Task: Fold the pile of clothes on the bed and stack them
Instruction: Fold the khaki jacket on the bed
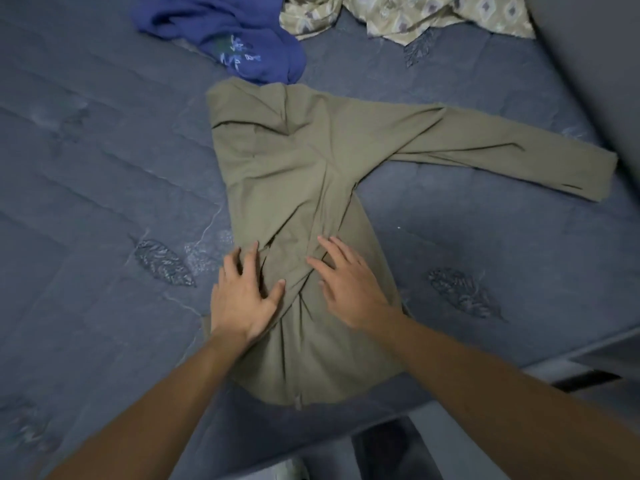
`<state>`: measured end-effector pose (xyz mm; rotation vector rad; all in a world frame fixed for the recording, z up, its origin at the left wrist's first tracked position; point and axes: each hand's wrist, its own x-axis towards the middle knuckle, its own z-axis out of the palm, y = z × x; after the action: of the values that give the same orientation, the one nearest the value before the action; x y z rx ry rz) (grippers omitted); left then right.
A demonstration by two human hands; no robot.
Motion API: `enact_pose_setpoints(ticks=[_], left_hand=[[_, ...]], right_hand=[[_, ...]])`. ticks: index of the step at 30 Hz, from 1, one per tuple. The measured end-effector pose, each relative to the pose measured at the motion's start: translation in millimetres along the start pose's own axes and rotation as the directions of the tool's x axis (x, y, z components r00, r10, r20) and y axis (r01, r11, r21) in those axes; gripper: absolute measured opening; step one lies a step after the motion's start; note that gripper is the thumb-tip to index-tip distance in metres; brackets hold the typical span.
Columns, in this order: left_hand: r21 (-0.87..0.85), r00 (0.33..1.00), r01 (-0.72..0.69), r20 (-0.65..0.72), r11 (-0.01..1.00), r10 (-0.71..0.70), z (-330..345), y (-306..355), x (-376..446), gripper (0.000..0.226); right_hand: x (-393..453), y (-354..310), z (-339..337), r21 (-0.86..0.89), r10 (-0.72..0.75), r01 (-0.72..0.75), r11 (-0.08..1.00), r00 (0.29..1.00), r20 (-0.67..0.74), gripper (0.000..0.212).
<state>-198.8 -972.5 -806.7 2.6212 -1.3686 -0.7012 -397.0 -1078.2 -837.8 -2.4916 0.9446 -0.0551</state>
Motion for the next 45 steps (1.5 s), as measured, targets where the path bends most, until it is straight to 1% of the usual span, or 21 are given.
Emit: enact_pose_setpoints(ticks=[3,5,6,8,10,11,13,17,19,22,25,27,28,30,31,34,36,37,40,43,45], left_hand=[[0.015,0.999,0.033,0.039,0.999,-0.034,7.6,-17.1,-35.3,0.081],[0.065,0.998,0.013,0.06,0.998,-0.017,13.1,-23.2,-57.1,0.067],[0.099,0.997,-0.001,0.075,0.995,-0.006,14.9,-24.3,-67.2,0.06],[0.124,0.997,-0.017,0.073,0.992,0.008,16.0,-24.4,-83.6,0.045],[0.105,0.999,-0.035,0.042,0.994,0.031,17.3,-22.1,-99.9,0.027],[0.095,0.998,-0.057,0.024,0.994,0.055,17.8,-20.0,-107.4,0.02],[0.064,0.993,-0.116,-0.011,0.991,0.117,19.6,-13.2,-121.6,0.011],[-0.054,0.977,-0.207,-0.066,0.977,0.204,27.5,-3.1,-142.3,0.008],[-0.193,0.973,-0.233,-0.05,0.953,0.227,32.1,0.7,-149.9,0.011],[-0.484,0.969,-0.22,-0.008,0.847,0.247,39.4,4.3,-162.7,0.025],[-0.626,0.981,-0.141,0.016,0.767,0.193,48.3,0.9,-174.7,0.027],[-0.623,0.995,-0.094,-0.023,0.777,0.101,54.3,-3.5,-180.1,0.021],[-0.56,0.995,-0.096,-0.086,0.823,0.058,57.5,-5.4,-181.0,0.021],[-0.421,0.982,-0.041,-0.185,0.906,-0.042,63.0,-5.4,-180.5,0.029],[-0.411,0.975,0.036,-0.185,0.911,-0.123,64.9,-3.9,-178.8,0.036],[-0.519,0.939,0.276,-0.032,0.809,-0.341,72.7,0.9,-170.9,0.057],[-0.591,0.925,0.34,0.068,0.732,-0.375,79.0,4.6,-166.1,0.057],[-0.628,0.922,0.353,0.107,0.694,-0.372,81.6,7.7,-164.3,0.052],[-0.687,0.917,0.381,0.195,0.618,-0.348,89.2,21.4,-161.7,0.037],[-0.686,0.908,0.391,0.175,0.614,-0.382,96.0,29.4,-160.2,0.035],[-0.731,0.904,0.381,0.167,0.566,-0.393,99.2,32.8,-160.1,0.032]], right_hand=[[-27.5,-32.1,14.3,0.042,0.11,-0.108,0.993,0.993,-0.05,0.05],[-39.2,-52.3,23.6,0.111,0.264,-0.256,0.96,0.962,-0.065,0.047],[-43.4,-61.5,26.7,0.202,0.344,-0.331,0.922,0.938,-0.036,0.045],[-46.4,-77.8,27.9,0.465,0.45,-0.438,0.77,0.888,0.091,0.045],[-48.6,-89.6,27.6,0.652,0.507,-0.514,0.557,0.832,0.223,0.048],[-50.2,-94.0,27.8,0.697,0.525,-0.543,0.468,0.806,0.275,0.047],[-54.2,-100.5,28.2,0.74,0.543,-0.572,0.355,0.77,0.335,0.041],[-64.9,-98.1,30.3,0.844,0.538,-0.508,0.171,0.766,0.351,0.023],[-71.7,-95.8,29.5,0.861,0.522,-0.494,0.12,0.769,0.368,0.028],[-79.8,-93.1,23.6,0.855,0.546,-0.499,0.142,0.76,0.353,0.017],[-85.0,-87.5,20.1,0.851,0.543,-0.498,0.168,0.767,0.342,0.013],[-91.9,-83.5,16.8,0.843,0.542,-0.49,0.223,0.781,0.31,0.019],[-96.3,-79.4,15.6,0.839,0.545,-0.478,0.261,0.79,0.281,0.018],[-104.7,-67.8,14.7,0.817,0.556,-0.463,0.345,0.802,0.219,0.013],[-108.4,-60.5,14.2,0.795,0.564,-0.465,0.388,0.802,0.194,0.011],[-122.2,-39.4,6.3,0.712,0.563,-0.438,0.549,0.823,0.073,0.003],[-132.0,-24.0,-3.2,0.615,0.482,-0.357,0.703,0.875,-0.044,0.017],[-136.1,-15.1,-7.5,0.577,0.462,-0.344,0.741,0.884,-0.067,0.024],[-141.2,13.1,-17.5,0.514,0.51,-0.407,0.755,0.858,-0.069,0.025],[-143.1,30.9,-16.9,0.398,0.544,-0.484,0.779,0.838,-0.045,0.032],[-144.5,32.4,-14.1,0.324,0.534,-0.496,0.805,0.845,-0.034,0.035]])
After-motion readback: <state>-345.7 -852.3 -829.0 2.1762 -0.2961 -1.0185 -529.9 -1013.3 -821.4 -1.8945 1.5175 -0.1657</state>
